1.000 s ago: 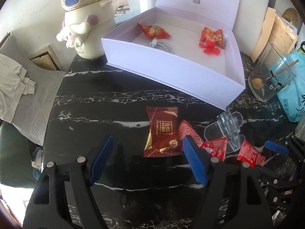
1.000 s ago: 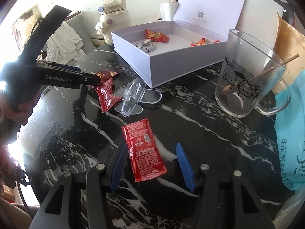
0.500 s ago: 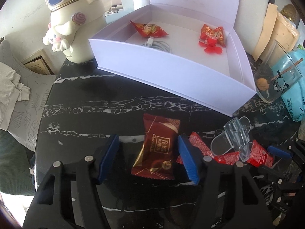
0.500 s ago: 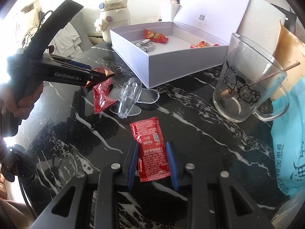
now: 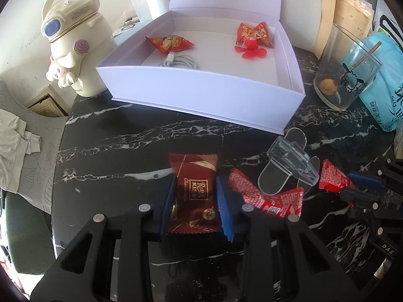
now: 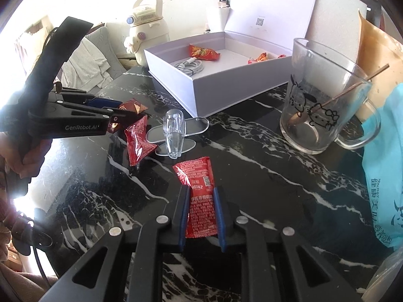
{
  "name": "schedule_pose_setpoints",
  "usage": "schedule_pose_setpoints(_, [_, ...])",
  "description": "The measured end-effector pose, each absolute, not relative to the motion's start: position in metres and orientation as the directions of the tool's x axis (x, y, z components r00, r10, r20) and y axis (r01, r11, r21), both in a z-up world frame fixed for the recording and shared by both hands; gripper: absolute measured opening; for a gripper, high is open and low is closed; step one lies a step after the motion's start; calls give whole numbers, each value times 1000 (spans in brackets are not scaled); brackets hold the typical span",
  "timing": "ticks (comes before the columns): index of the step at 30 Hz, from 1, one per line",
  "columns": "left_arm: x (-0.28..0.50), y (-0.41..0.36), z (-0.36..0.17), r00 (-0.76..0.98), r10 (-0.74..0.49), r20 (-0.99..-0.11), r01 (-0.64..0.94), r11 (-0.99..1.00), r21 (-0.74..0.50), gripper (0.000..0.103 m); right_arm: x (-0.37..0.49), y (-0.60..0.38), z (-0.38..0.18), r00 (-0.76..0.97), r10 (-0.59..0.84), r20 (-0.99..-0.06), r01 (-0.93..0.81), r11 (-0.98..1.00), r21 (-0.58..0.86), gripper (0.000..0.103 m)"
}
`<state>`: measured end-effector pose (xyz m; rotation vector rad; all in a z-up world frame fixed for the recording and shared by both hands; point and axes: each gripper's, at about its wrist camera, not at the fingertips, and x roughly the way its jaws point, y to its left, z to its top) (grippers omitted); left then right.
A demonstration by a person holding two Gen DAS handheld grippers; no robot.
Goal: Organize objects
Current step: 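Carry the chocolate packet with left tool while right carries ketchup sachet toward box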
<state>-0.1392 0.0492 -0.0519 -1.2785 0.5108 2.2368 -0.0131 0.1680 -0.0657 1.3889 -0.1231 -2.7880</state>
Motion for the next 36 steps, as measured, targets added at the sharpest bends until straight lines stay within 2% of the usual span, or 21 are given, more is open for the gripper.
schedule_pose_setpoints(16, [-103, 26, -12, -487, 255, -835, -547, -835, 64, 31, 12, 157, -34, -668, -73, -740, 16, -996, 84, 18])
schedule_pose_setpoints(36, [-61, 24, 66, -581, 318, -749, -525, -850, 46, 31, 47, 139, 47, -787, -52, -615, 57, -998, 11, 18])
